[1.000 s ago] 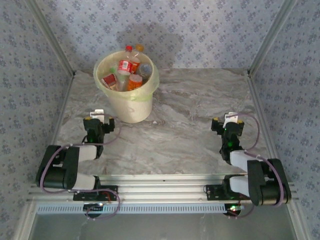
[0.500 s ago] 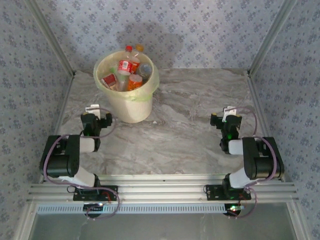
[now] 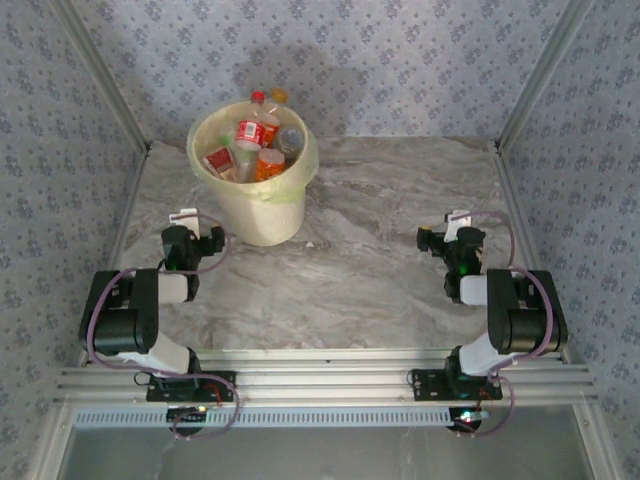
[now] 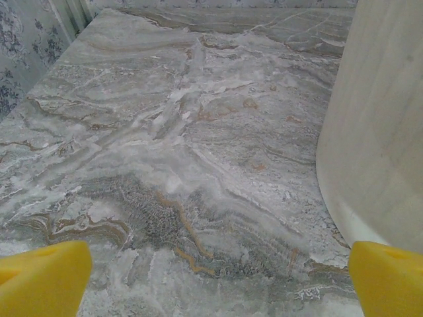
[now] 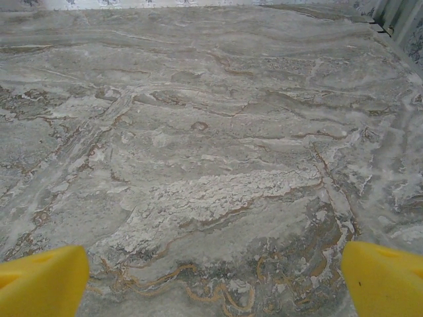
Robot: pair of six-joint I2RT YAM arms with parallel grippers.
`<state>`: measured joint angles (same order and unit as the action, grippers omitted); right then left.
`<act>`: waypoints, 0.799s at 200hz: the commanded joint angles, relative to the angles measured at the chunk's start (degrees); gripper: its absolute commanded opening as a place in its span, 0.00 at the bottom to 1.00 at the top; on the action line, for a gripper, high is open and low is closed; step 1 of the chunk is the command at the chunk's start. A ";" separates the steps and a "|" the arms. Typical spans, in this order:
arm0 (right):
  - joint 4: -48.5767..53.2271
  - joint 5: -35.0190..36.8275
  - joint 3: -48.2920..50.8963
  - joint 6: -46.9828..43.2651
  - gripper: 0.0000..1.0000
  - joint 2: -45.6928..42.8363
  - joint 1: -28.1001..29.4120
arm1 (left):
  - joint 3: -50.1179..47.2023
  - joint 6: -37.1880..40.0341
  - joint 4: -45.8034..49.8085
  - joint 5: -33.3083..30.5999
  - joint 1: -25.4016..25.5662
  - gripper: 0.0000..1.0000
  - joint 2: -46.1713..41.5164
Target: Put the plastic bottles in the bin
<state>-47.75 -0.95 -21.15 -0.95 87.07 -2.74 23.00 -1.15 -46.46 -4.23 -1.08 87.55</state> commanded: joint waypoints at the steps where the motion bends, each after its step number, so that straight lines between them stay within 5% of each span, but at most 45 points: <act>1: 1.01 -0.86 -1.13 -0.54 1.00 0.27 0.07 | 0.73 -0.68 -0.22 1.04 0.05 0.99 0.35; 160: 1.08 -0.44 -1.26 -0.61 1.00 0.25 0.12 | 0.72 -0.69 -0.21 1.06 0.03 1.00 0.34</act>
<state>-47.70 -1.32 -21.17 -0.95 87.05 -2.70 23.00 -1.13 -46.44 -4.23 -1.08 87.55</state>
